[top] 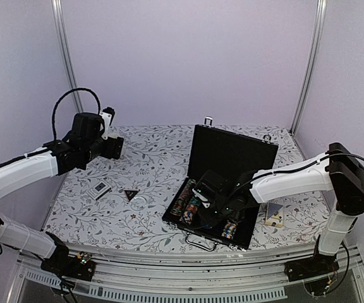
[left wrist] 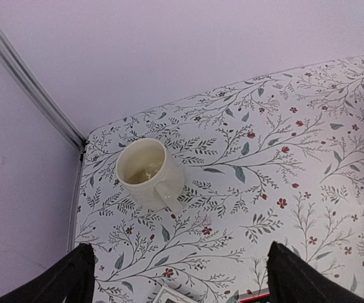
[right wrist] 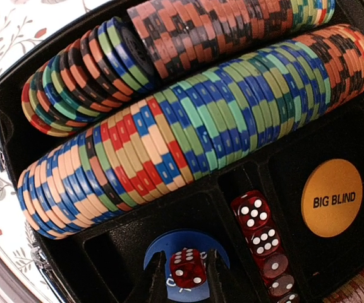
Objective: Pack up texas hold em set
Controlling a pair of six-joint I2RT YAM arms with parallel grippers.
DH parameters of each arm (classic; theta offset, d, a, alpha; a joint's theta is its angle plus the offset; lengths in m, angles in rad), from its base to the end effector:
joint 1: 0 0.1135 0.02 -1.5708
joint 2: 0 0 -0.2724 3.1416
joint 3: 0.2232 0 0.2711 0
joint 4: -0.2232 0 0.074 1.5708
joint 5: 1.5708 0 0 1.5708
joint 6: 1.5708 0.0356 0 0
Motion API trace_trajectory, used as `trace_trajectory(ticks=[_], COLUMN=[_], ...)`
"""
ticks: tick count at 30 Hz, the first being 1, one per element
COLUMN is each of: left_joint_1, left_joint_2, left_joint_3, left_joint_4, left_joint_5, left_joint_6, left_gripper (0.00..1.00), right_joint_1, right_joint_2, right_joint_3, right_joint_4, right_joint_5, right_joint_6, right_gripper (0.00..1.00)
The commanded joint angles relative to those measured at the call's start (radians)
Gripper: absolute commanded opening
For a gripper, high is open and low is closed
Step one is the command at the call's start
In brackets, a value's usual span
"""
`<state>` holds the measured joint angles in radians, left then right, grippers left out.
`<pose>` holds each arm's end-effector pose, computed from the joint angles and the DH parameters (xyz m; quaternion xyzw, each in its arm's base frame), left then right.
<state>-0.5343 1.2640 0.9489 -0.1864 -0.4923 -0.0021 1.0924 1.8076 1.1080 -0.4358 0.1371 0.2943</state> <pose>0.2668 -0.1383 0.2976 0.0997 0.8378 0.0712 0.5321 0.1751 0.3270 0.1549 -0.3648 0.9033 0.0863 0.2085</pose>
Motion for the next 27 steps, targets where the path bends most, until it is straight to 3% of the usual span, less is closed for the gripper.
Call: trace_trajectory(ticks=[1,15,27], left_joint_1=[-0.02,-0.024,-0.027], left_joint_2=[0.009,0.015,0.018], left_joint_3=[0.01,0.01,0.01], left_joint_4=[0.001,0.001,0.002], left_joint_5=[-0.012,-0.015,-0.02], left_joint_6=[0.011,0.012,0.014], left_gripper=[0.95,0.95,0.95], right_joint_1=[0.004,0.004,0.004], right_joint_2=[0.008,0.017,0.036], right_joint_3=[0.027,0.03,0.034], right_joint_4=[-0.022,-0.027,-0.028], right_joint_5=[0.024,0.028,0.034], right_joint_6=[-0.007,0.005,0.014], right_gripper=[0.22,0.1,0.18])
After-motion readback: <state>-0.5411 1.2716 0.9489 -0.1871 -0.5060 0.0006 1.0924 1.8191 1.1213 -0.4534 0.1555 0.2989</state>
